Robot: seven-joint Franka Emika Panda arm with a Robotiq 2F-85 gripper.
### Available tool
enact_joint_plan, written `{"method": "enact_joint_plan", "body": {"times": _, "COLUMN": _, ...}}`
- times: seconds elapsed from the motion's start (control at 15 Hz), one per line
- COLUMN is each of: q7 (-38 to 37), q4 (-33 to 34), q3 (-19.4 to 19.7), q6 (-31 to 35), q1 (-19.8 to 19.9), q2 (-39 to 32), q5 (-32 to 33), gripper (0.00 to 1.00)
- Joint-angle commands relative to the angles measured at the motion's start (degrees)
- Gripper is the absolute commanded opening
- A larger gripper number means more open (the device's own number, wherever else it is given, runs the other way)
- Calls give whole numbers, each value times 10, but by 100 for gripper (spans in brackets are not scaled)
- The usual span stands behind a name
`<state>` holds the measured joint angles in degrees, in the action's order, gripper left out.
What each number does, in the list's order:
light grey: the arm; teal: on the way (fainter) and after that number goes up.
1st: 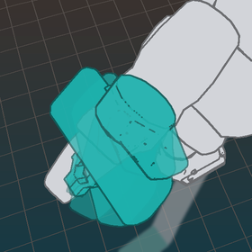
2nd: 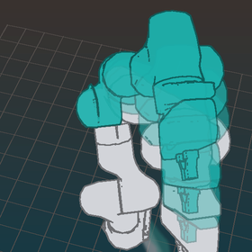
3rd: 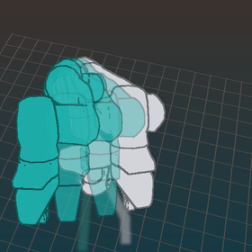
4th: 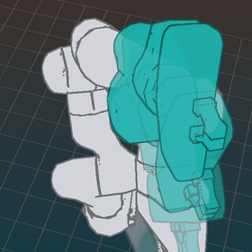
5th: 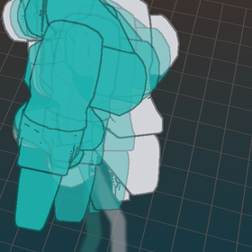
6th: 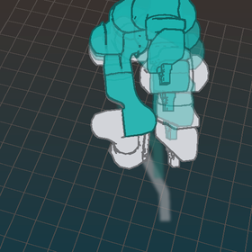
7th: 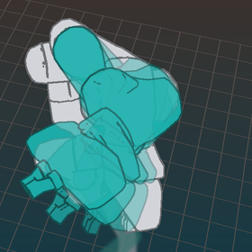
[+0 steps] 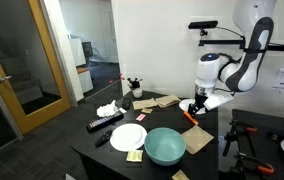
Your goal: Pick up the orange marker and put it in the blue bowl
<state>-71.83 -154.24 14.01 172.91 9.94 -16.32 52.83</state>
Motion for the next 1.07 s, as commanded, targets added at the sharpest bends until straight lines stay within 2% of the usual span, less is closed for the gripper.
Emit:
{"method": "enact_joint_plan", "body": {"times": 0.0, "q7": -39, "q4": 30, "q3": 13, "q6": 18, "q1": -15, "q2": -37, "q5": 11, "gripper": 100}}
{"method": "enact_joint_plan", "body": {"times": 0.53, "q7": -57, "q4": 77, "q3": 11, "q6": 12, "q1": -21, "q2": -79, "q5": 3, "gripper": 99}}
{"method": "enact_joint_plan", "body": {"times": 0.6, "q7": -61, "q4": 81, "q3": 11, "q6": 10, "q1": -21, "q2": -84, "q5": 2, "gripper": 75}}
{"method": "enact_joint_plan", "body": {"times": 0.67, "q7": -61, "q4": 85, "q3": 11, "q6": 10, "q1": -21, "q2": -87, "q5": 2, "gripper": 75}}
{"method": "enact_joint_plan", "body": {"times": 0.73, "q7": -60, "q4": 88, "q3": 10, "q6": 9, "q1": -21, "q2": -91, "q5": 1, "gripper": 70}}
{"method": "enact_joint_plan", "body": {"times": 1.0, "q7": -58, "q4": 97, "q3": 8, "q6": 8, "q1": -19, "q2": -102, "q5": -2, "gripper": 38}}
